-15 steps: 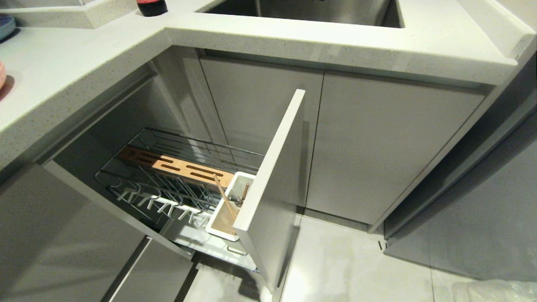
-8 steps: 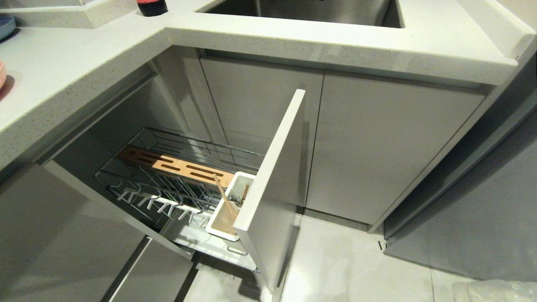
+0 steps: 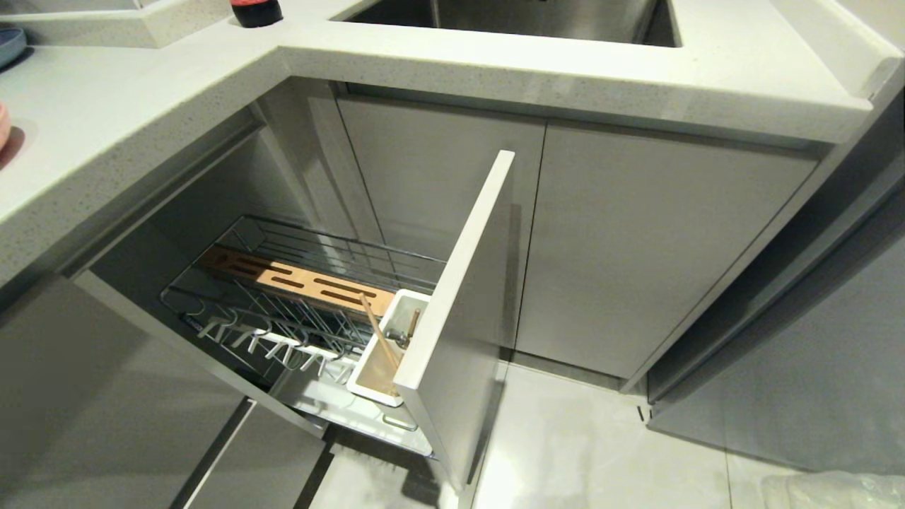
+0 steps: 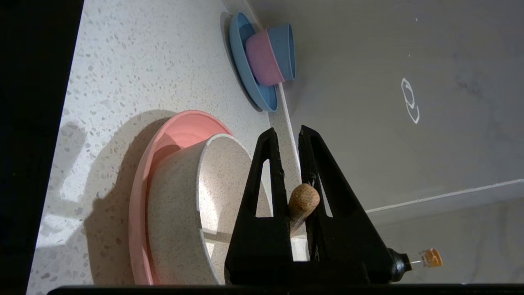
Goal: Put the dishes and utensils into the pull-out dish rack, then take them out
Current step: Take the chopsticks out of the cupboard
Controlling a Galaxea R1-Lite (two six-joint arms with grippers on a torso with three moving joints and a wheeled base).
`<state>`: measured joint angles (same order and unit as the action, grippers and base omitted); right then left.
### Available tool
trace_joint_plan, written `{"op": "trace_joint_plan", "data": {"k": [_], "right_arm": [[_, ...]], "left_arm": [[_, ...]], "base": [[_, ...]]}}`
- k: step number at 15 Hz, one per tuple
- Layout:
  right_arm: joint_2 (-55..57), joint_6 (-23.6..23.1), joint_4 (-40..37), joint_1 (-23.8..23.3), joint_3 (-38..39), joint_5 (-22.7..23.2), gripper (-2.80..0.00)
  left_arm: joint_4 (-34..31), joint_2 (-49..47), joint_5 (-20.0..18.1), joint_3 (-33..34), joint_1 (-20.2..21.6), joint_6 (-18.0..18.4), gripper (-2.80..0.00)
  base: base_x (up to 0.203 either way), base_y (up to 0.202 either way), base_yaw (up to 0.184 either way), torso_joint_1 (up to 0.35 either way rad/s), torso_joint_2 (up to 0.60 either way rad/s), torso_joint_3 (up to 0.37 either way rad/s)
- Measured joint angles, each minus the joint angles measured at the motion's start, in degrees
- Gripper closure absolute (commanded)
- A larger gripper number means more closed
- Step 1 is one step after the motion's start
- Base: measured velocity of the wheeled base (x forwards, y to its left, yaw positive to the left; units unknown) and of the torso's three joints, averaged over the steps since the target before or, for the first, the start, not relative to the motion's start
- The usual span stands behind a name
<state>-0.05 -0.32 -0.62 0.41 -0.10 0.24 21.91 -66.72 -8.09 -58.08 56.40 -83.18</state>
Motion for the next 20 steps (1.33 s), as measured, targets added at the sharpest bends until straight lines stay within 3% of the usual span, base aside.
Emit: {"op": "trace_joint_plan", "data": {"k": [17, 18, 20], "right_arm": [[0.0, 0.0, 0.0, 0.0, 0.0, 0.0, 0.00], [0.0, 0.0, 0.0, 0.0, 0.0, 0.0, 0.00], [0.0, 0.0, 0.0, 0.0, 0.0, 0.0, 0.00]], "left_arm": [[0.1, -1.8, -1.9, 0.1, 1.5, -1.9, 0.00], [0.1, -1.8, -2.2, 0.0, 1.5, -1.9, -2.80], [0.1, -1.8, -2.4, 0.0, 1.5, -1.9, -2.80]], "base": [[0.000, 0.000, 0.000, 0.000, 0.00, 0.000], [0.000, 0.000, 0.000, 0.000, 0.00, 0.000], [0.000, 0.000, 0.000, 0.000, 0.00, 0.000]]}}
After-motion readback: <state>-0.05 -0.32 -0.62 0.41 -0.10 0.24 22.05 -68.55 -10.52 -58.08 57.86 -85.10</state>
